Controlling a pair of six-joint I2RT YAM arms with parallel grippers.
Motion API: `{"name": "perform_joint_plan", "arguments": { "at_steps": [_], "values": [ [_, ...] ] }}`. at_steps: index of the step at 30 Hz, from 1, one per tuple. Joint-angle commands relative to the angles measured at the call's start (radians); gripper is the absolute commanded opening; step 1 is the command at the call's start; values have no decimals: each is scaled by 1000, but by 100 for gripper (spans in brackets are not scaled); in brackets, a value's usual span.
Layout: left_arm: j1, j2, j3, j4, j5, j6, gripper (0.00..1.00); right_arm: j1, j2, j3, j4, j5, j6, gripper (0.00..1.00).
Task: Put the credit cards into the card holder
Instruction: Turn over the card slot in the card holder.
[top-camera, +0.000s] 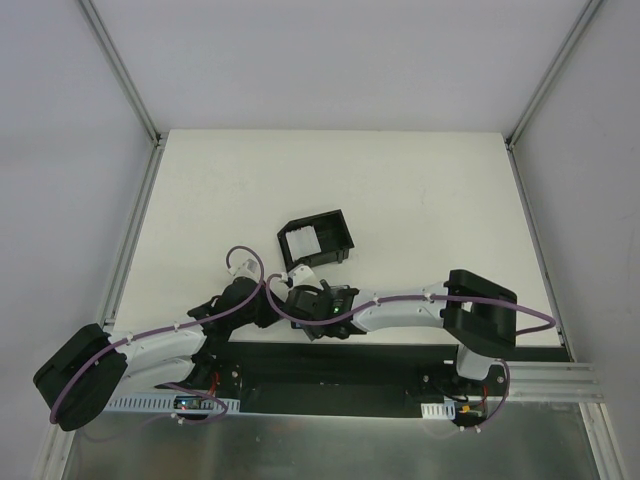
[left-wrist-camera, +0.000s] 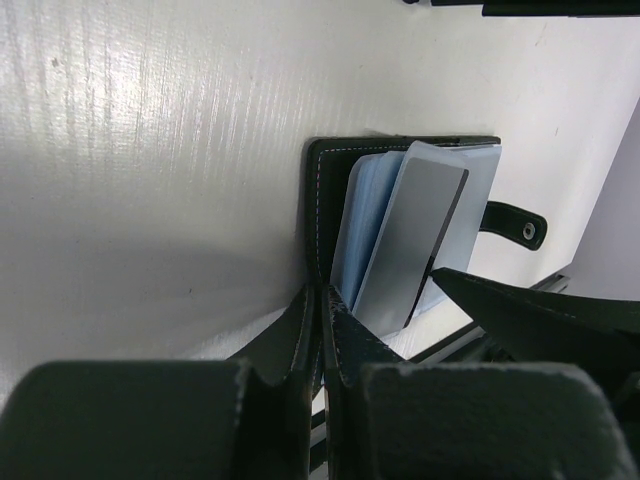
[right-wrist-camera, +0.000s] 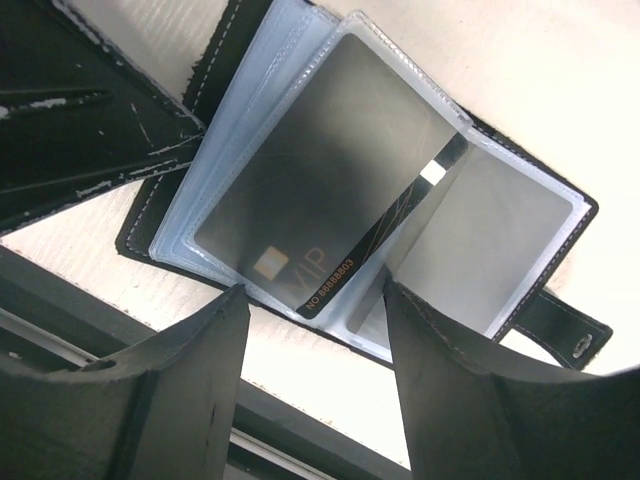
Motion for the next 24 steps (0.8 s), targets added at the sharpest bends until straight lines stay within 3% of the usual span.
{"name": "perform_joint_plan", "arguments": {
  "at_steps": [1,17,24],
  "values": [
    [8,-10,14,-23,3,18,0,0,-49,-13,-21,104,31,59],
    [8,-9,16,-23,7,18,0,0,-144,-94,5,198,101,58],
    [6,-7,17,-24,11,22,0,-20,-181,-99,85,42,68,58]
  ]
}}
